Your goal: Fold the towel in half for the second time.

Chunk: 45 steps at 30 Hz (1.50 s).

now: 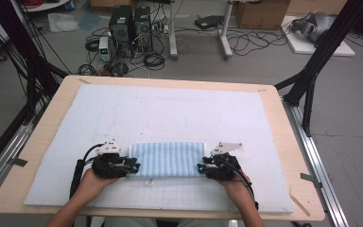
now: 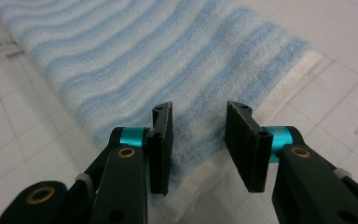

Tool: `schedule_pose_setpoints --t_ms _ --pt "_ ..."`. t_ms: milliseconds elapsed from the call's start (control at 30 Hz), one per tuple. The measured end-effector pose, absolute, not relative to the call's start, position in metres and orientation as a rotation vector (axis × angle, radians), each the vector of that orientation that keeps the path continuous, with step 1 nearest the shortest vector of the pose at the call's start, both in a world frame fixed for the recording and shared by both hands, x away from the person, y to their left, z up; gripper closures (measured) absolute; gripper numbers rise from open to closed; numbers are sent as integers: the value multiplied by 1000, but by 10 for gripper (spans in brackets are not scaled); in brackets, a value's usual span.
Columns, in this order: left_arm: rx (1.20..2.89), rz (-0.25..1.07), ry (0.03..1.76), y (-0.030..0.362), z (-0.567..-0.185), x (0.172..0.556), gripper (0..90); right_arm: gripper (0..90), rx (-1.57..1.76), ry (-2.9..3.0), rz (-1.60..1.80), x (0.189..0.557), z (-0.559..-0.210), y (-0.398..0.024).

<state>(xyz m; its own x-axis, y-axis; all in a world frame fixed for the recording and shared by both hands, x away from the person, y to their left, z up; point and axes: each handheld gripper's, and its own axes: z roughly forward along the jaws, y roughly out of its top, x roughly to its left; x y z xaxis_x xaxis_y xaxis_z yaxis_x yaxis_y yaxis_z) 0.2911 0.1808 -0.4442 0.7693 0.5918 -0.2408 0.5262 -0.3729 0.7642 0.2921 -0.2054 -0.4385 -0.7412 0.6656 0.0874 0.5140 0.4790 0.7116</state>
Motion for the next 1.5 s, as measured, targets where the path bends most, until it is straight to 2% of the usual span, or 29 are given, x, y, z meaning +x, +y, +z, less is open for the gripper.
schedule_pose_setpoints --t_ms 133,333,467,567,700,933,967,1067,1133,1167,1300,1500 --pt "2057 101 841 184 -440 292 673 607 1039 2537 1070 292 -434 -206" --pt "1880 267 986 202 -434 308 551 540 1150 2366 1333 298 -428 -223" --pt "1826 247 1099 207 -438 330 532 554 1228 2345 1288 309 -433 -223" --pt "1894 219 1117 198 -445 338 600 637 1244 2418 1205 311 -444 -215" --pt "1935 223 1101 188 -449 342 777 801 1318 2436 1219 310 -445 -215" --pt "1950 241 1093 183 -448 350 794 820 1356 2431 1206 301 -444 -215" --pt "1943 242 1094 184 -448 350 783 770 1342 2419 1207 300 -444 -216" --pt "1899 243 1077 190 -446 349 645 523 1313 2325 1225 299 -440 -223" --pt "1836 239 1001 198 -441 345 585 480 1309 2250 1271 299 -434 -232" --pt "1812 247 960 201 -439 344 589 421 1289 2201 1264 298 -429 -238" --pt "1751 314 804 213 -431 337 566 298 1228 2105 1257 296 -419 -255" --pt "1646 382 811 230 -426 333 331 173 1184 2022 1160 291 -409 -279"
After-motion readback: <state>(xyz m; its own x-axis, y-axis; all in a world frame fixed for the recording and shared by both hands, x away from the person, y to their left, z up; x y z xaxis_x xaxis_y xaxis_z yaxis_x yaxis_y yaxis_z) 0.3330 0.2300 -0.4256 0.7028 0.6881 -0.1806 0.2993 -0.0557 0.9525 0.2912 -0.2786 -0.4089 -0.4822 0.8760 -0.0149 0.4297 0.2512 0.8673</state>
